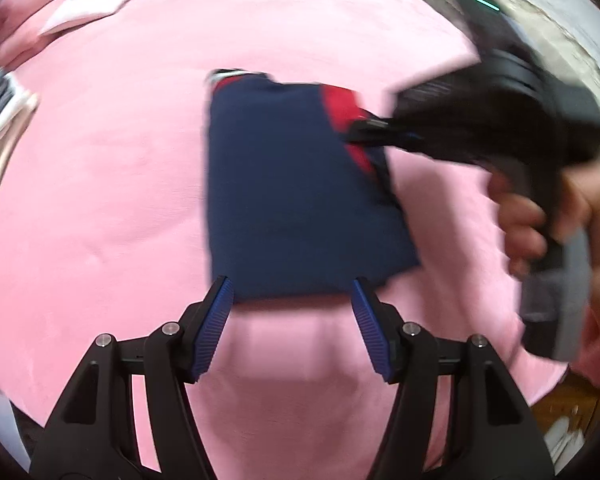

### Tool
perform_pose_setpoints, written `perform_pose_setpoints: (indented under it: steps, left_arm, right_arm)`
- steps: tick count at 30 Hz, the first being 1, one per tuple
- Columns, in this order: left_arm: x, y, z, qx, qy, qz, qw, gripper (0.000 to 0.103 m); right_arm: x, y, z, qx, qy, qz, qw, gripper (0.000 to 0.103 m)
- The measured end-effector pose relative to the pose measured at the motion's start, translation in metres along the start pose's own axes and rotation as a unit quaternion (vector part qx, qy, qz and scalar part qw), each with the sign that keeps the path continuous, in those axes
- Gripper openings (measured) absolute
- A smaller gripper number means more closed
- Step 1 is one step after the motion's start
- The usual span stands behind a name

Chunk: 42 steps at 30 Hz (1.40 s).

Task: Fold large clothes

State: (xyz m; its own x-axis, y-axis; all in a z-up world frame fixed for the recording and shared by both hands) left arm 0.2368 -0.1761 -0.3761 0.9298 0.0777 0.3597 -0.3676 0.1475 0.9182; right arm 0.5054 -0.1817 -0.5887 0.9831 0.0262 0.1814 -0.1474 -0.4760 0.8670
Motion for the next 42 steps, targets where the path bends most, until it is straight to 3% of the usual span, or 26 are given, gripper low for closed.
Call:
perform_pose_setpoints:
  steps: [6,10,12,13,15,17,19,26,28,30,32,36,38,40,42]
  left_arm:
    - [0.023,0.007,-0.033,0.010,0.046,0.025,0.9986,0.058]
    - [0.034,-0.006,-0.043,0.016,0.042,0.022,0.9987,0.058]
    - [0.042,-0.017,-0.059,0.023,0.040,0.012,0.9989,0.058]
    - [0.050,-0.023,-0.061,0.025,0.039,0.011,0.9988,0.058]
    - [0.061,-0.030,-0.059,0.025,0.039,0.015,0.9988,0.058]
    - [0.065,-0.032,-0.056,0.028,0.035,0.018,0.9988,0.058]
    - [0.076,-0.041,-0.046,0.034,0.032,0.017,0.9988,0.058]
    - [0.076,-0.045,-0.056,0.042,0.056,0.008,0.9975,0.058]
    - [0.074,-0.044,-0.062,0.044,0.065,0.007,0.9969,0.058]
    - [0.072,-0.044,-0.066,0.042,0.071,0.006,0.9966,0.058]
    - [0.071,-0.045,-0.067,0.044,0.075,0.005,0.9962,0.058]
    - [0.073,-0.047,-0.066,0.049,0.078,0.008,0.9957,0.058]
    - [0.073,-0.049,-0.066,0.050,0.079,0.008,0.9955,0.058]
    - [0.073,-0.051,-0.065,0.051,0.080,0.005,0.9955,0.058]
    - [0.072,-0.054,-0.066,0.052,0.080,-0.001,0.9955,0.058]
  right_arm:
    - [-0.013,0.070,0.037,-0.044,-0.034,0.031,0.998,0.003]
    - [-0.028,0.061,0.072,-0.076,-0.062,-0.002,0.995,0.003]
    - [-0.031,0.051,0.091,-0.150,-0.057,-0.015,0.987,0.003]
    - [-0.031,0.047,0.095,-0.161,-0.062,-0.021,0.985,0.003]
    - [-0.031,0.047,0.097,-0.095,-0.108,-0.022,0.989,0.005]
    - [-0.029,0.054,0.098,-0.033,-0.154,-0.014,0.987,0.019]
    - [-0.029,0.062,0.100,-0.024,-0.158,-0.006,0.987,0.036]
    - [-0.031,0.091,0.108,0.009,-0.165,0.002,0.986,0.046]
    - [-0.028,0.105,0.118,0.036,-0.180,0.019,0.983,0.064]
    - [-0.026,0.119,0.124,0.062,-0.194,0.028,0.979,0.072]
    - [-0.028,0.120,0.122,0.077,-0.194,0.015,0.978,0.072]
    - [-0.028,0.105,0.107,0.068,-0.168,-0.015,0.983,0.072]
    - [-0.024,0.094,0.091,0.074,-0.146,-0.022,0.986,0.067]
    - [-0.018,0.092,0.077,0.057,-0.109,-0.012,0.992,0.021]
    - [-0.014,0.083,0.060,0.004,-0.051,-0.001,0.999,0.008]
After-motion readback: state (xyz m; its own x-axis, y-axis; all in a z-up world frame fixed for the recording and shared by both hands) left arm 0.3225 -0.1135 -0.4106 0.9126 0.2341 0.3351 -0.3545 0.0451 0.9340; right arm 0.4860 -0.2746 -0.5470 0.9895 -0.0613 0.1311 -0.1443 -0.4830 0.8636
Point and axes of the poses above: each gripper's, at about its wrist camera, not at the fingertips, and y roughly against the way its jaws point, z to its right, x to its top, the point moved 9 cm from there along -y, roughly the way its jaws point, and after that the axes turned 4 degrees about -x, right-handed, at the moved point
